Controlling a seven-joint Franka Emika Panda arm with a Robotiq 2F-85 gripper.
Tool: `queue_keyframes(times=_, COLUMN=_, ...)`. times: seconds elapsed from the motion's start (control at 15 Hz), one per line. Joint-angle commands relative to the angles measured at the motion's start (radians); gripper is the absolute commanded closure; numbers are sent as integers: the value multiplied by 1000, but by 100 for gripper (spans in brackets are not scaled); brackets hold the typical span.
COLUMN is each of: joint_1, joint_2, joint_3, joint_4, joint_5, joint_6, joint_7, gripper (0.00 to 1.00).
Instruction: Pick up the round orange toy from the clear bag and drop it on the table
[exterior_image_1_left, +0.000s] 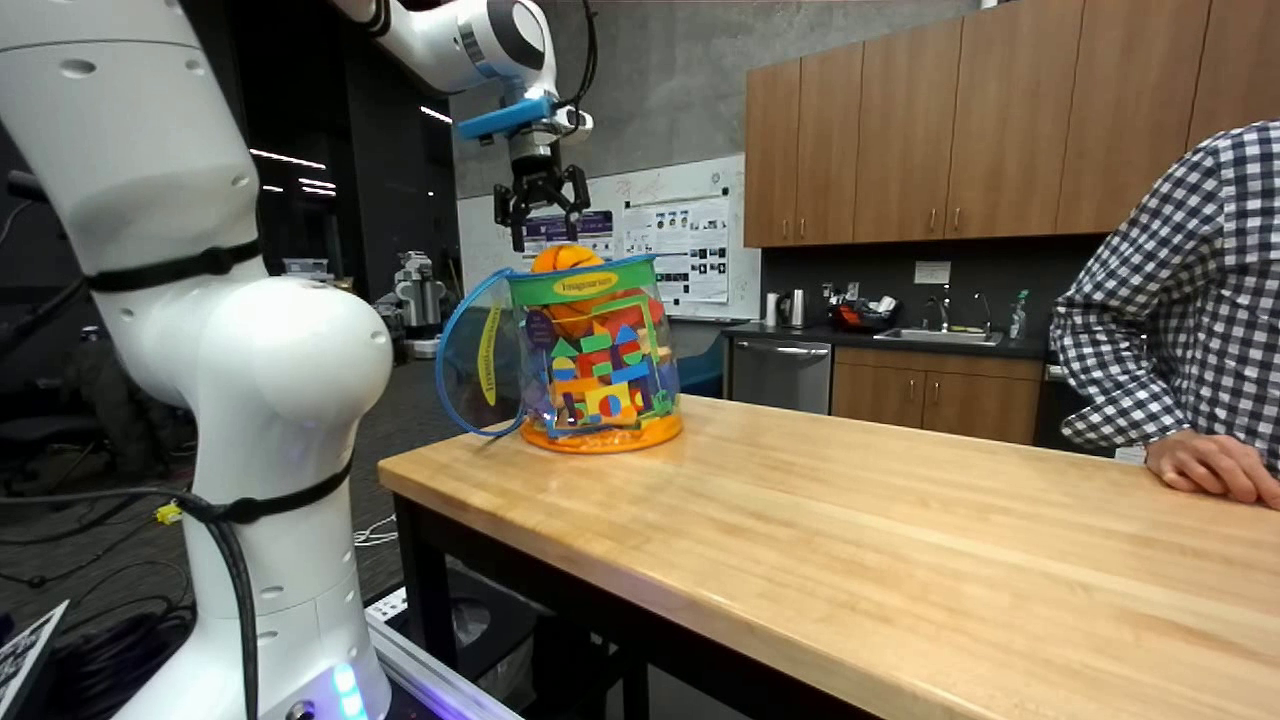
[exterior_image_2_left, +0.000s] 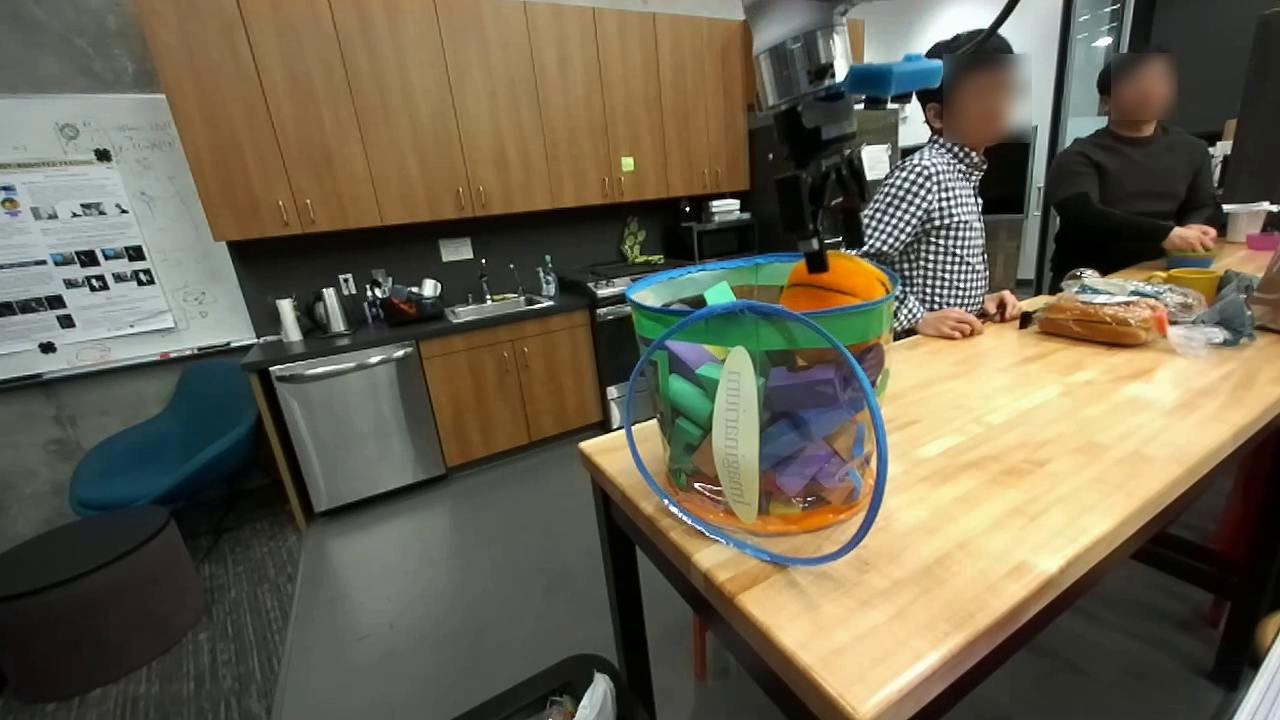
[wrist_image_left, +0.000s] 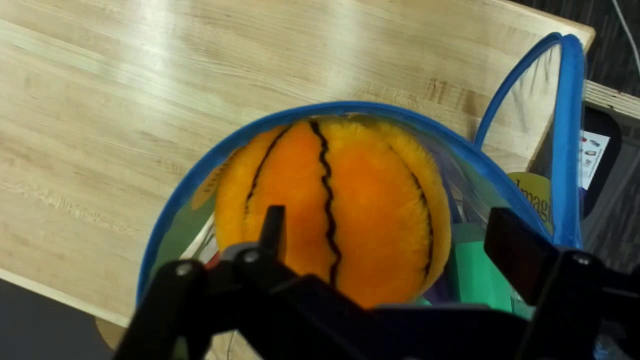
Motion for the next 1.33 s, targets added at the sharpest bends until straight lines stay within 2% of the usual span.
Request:
queue_keyframes(times=0.0, joint_1=13, joint_2=50, joint_3=-4, joint_4=30, joint_5=-24, joint_6=-35, joint_7=27, gripper=0)
queue_keyframes(times=0.13, joint_1=13, joint_2=58, joint_3=-7, joint_4=27, joint_5=-31, joint_6=-41, joint_7=27, gripper=0)
queue_keyframes(times=0.2, joint_1=13, joint_2=57, joint_3=-9, joint_4=24, joint_5=-33, joint_6=-46, joint_7=27, gripper=25)
queue_keyframes(times=0.27, joint_1=13, joint_2=57, joint_3=-10, joint_4=22, joint_5=-36, joint_6=-51, joint_7=26, gripper=26)
queue_keyframes(times=0.4, joint_1=13, joint_2=52, joint_3=-14, joint_4=21, joint_5=-38, joint_6=-64, joint_7=21, gripper=39)
queue_keyframes(times=0.67, joint_1=11, joint_2=47, joint_3=-21, joint_4=24, joint_5=-39, joint_6=-89, joint_7=19, gripper=73)
queue_keyframes(times=0.93, joint_1=11, joint_2=42, joint_3=-26, joint_4=34, joint_5=-36, joint_6=-116, joint_7=13, gripper=98)
queue_keyframes(times=1.0, joint_1=12, joint_2=38, joint_3=-28, joint_4=37, joint_5=-32, joint_6=-125, joint_7=8, gripper=100)
queue_keyframes(times=1.27, joint_1=14, joint_2=16, joint_3=-31, joint_4=57, joint_5=-27, joint_6=-171, joint_7=-8, gripper=99)
